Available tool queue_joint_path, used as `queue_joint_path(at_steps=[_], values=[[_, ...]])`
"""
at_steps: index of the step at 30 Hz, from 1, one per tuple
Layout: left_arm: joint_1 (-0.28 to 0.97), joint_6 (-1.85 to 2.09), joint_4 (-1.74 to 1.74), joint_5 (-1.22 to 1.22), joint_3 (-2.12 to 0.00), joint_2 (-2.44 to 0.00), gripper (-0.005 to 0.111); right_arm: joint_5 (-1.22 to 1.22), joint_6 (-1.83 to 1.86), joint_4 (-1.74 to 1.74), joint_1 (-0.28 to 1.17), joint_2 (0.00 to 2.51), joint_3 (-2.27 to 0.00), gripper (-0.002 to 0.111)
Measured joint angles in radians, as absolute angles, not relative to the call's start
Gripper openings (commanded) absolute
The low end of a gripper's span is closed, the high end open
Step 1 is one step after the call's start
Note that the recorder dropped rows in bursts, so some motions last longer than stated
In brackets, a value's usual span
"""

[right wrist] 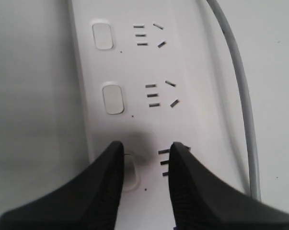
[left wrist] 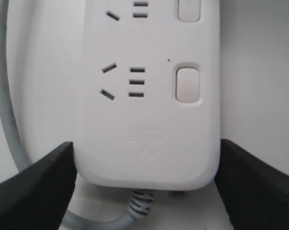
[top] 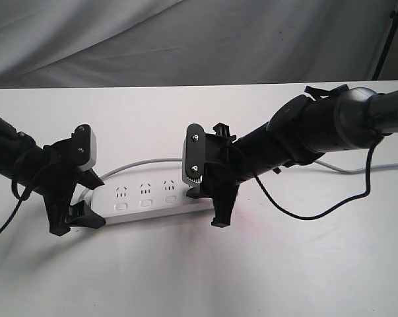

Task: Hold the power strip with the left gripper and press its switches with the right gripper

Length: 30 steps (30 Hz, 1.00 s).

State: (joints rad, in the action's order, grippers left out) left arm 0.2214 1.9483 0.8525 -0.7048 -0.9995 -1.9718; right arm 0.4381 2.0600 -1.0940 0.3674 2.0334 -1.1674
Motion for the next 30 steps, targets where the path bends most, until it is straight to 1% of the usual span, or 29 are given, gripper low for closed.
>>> queue_joint_path(at_steps=[30], values=[[0.221,1.948,0.853,-0.705,-0.999,-1.972,0.069,0.432,2.077,-1.119,0.367,2.065,-1.171,0.031]])
